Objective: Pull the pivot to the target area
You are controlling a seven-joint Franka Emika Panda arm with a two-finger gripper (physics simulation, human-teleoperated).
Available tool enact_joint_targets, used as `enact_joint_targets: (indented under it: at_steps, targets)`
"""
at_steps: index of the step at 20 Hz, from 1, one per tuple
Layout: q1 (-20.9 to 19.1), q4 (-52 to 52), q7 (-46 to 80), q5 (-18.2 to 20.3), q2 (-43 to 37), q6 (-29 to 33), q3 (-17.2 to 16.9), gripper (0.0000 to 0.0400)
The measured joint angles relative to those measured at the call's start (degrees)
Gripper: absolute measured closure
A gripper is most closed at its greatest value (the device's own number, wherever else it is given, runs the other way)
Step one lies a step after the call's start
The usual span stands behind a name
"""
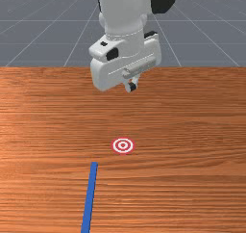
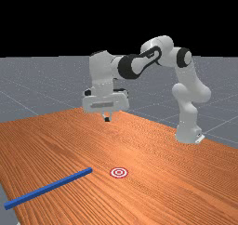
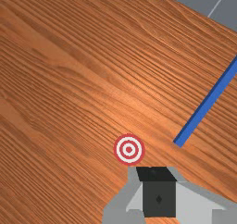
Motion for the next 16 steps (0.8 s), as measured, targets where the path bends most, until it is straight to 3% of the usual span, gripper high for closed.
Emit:
enact_joint_targets:
  at_steps: [3, 4, 7, 10, 13, 14, 16]
  targets:
    - [0.3, -3.7, 0.5, -1.4, 1.2, 5.4, -0.3, 0.0400]
    - [2.7, -4.2, 10.1, -5.1, 1.5, 6.0, -3.3, 0.0400]
    - [0.3, -3.6, 8.6, -4.3, 2.0, 5.8, -4.4, 0.0400]
    - [-2.5, -2.8, -2.6, -5.6, 2.4, 5.3, -3.6, 0.0400]
    - [-3.3, 5.9, -4.4, -5.7, 7.4, 1.9, -3.2, 0.0400]
    - [-1.6, 9.8, 0.8, -8.3, 9.9, 0.6, -5.3, 0.0400]
    - [-3.5, 19.1, -2.5, -5.6, 15.1, -3.5, -3.3, 0.0400]
